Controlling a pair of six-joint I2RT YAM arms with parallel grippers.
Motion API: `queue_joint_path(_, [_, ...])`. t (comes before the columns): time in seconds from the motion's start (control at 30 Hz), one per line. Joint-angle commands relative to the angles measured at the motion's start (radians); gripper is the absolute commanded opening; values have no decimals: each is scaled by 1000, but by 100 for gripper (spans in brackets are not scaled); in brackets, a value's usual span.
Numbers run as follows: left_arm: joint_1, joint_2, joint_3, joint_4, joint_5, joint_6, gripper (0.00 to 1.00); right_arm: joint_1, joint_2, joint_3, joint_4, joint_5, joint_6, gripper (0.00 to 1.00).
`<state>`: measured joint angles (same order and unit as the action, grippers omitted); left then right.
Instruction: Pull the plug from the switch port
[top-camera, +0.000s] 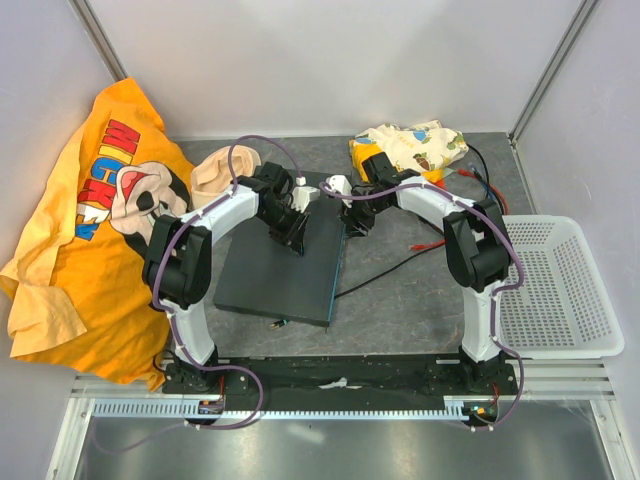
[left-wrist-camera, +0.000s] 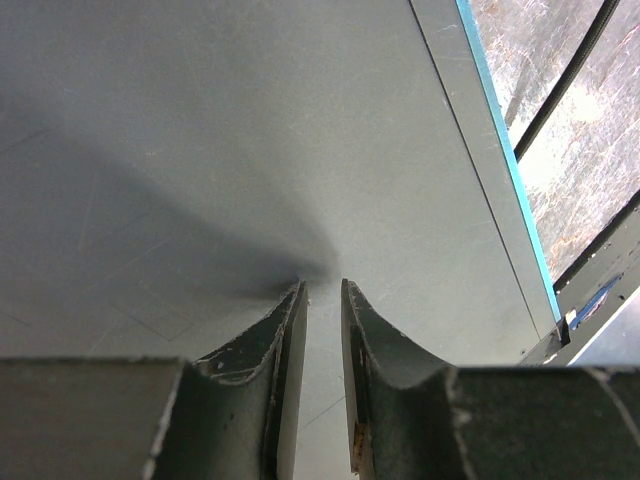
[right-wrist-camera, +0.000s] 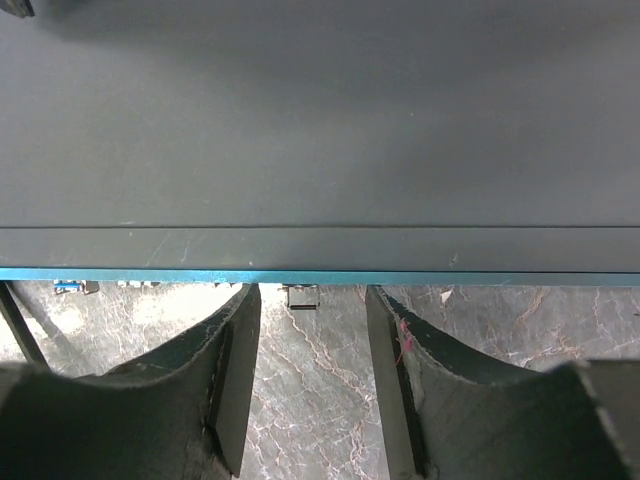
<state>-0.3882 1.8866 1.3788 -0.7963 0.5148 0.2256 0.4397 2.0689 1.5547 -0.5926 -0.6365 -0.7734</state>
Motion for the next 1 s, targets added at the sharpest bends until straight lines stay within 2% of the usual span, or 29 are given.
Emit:
queue_joint_path(0.0, [3,23,-14,2,-78,27,29,17,11,15,76,9,19,53])
queue_joint_path(0.3, [6,29,-14,0,-78,24,29,21,46,24,97,8,49,51])
queue_joint_path(0.4, [8,34,-14,0,-78,24,29,19,25,-42,151,-34,66,50])
queue_joint_path(0.5, [6,31,-14,0,-81,27,29,21,-15,-126,278,-51,92,51])
queue_joint_path(0.67, [9,32,-11,-4,-87,31,29,19,-4,-111,358,-71,140,48])
queue_joint_path(0.77, [8,32,-9,-11,-90,32,29,19,-3,-105,378,-89,149,43])
queue_joint_path(0.87, [9,34,-9,-11,-91,34,29,17,-12,-107,364,-115,105,27])
queue_joint_path(0.9, [8,35,-9,-14,-91,34,29,19,-13,-99,317,-124,50,16])
queue_joint_path(0.97, [8,39,-6,-14,-88,34,29,19,-15,-87,259,-126,-19,7])
